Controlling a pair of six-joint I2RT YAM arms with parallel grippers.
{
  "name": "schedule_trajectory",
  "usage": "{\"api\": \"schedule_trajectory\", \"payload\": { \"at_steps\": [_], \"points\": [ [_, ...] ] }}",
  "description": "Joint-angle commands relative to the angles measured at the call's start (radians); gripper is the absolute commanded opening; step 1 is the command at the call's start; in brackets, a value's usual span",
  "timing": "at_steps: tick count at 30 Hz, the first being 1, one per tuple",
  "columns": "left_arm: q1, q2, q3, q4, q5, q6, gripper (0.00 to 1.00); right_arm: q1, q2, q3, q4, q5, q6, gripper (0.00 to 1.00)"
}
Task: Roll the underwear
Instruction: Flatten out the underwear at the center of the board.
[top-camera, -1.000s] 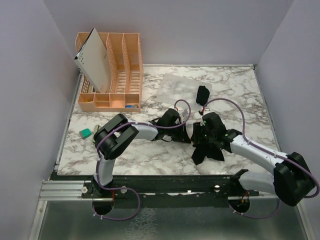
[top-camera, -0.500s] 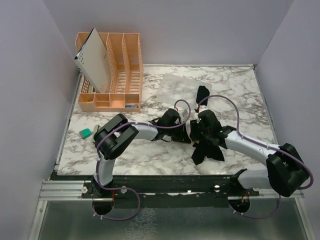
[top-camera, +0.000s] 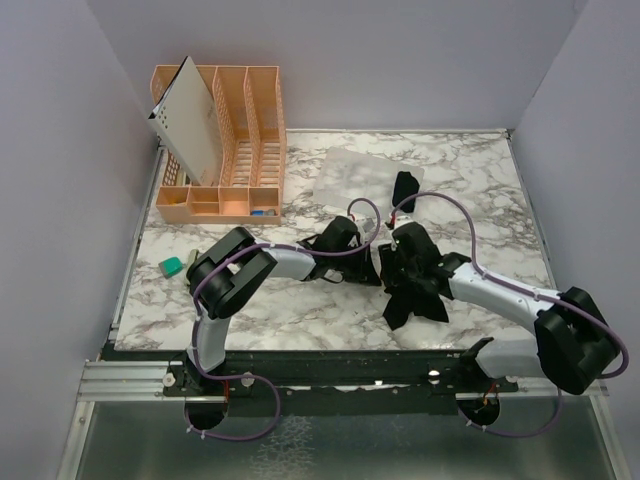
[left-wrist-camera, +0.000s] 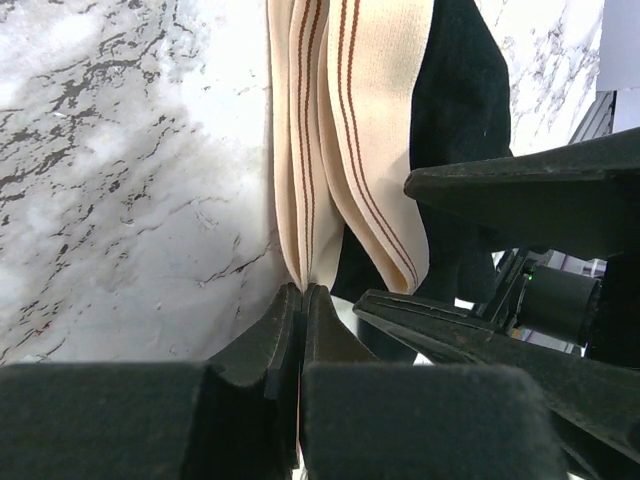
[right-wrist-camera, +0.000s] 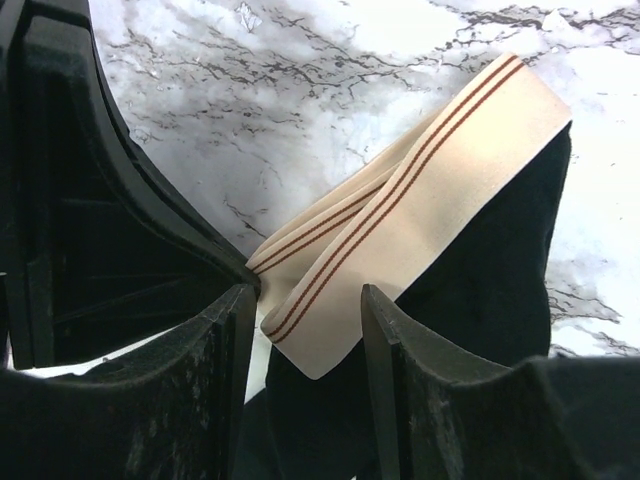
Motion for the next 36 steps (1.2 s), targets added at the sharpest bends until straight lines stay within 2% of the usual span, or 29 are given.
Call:
{"api": "schedule_trajectory", "payload": {
  "at_steps": [1, 3, 6, 8, 10, 14, 18, 22, 27, 31, 36],
  "points": [
    [0.003, -0.035, -0.013, 0.025, 0.028, -0.004, 0.0, 0.012, 0.026, 0.025, -0.033, 0.033, -0.008, 0.48],
    [0.005, -0.034, -0.012, 0.025, 0.031, -0.003, 0.0, 0.011, 0.034, 0.031, -0.039, 0.052, -0.007, 0.43],
    [0.006, -0.033, -0.01, 0.025, 0.033, -0.002, 0.0, 0.011, 0.035, 0.046, -0.058, 0.092, -0.001, 0.22],
    [0.007, -0.036, -0.01, 0.025, 0.036, -0.002, 0.0, 0.011, 0.026, 0.067, -0.086, 0.112, 0.009, 0.14],
    [0.011, -0.053, -0.018, 0.025, 0.031, 0.002, 0.0, 0.012, 0.003, 0.092, -0.112, 0.133, 0.029, 0.02],
    [0.041, -0.133, -0.062, 0.013, -0.006, 0.01, 0.0, 0.011, -0.1, 0.138, -0.168, 0.192, 0.084, 0.0],
    [0.107, -0.281, -0.111, -0.059, -0.05, 0.051, 0.0, 0.011, -0.238, 0.192, -0.205, 0.217, 0.105, 0.01],
    [0.187, -0.461, -0.115, -0.225, -0.084, 0.143, 0.0, 0.011, -0.349, 0.256, -0.248, 0.201, 0.106, 0.0],
    [0.265, -0.696, -0.045, -0.544, -0.211, 0.292, 0.0, 0.011, -0.427, 0.348, -0.284, 0.133, 0.111, 0.01],
    [0.284, -0.843, 0.04, -0.756, -0.28, 0.363, 0.0, 0.011, -0.461, 0.399, -0.269, 0.023, 0.121, 0.0],
    [0.284, -1.003, 0.113, -0.945, -0.283, 0.361, 0.0, 0.011, -0.444, 0.472, -0.286, -0.333, 0.071, 0.01]
  ]
}}
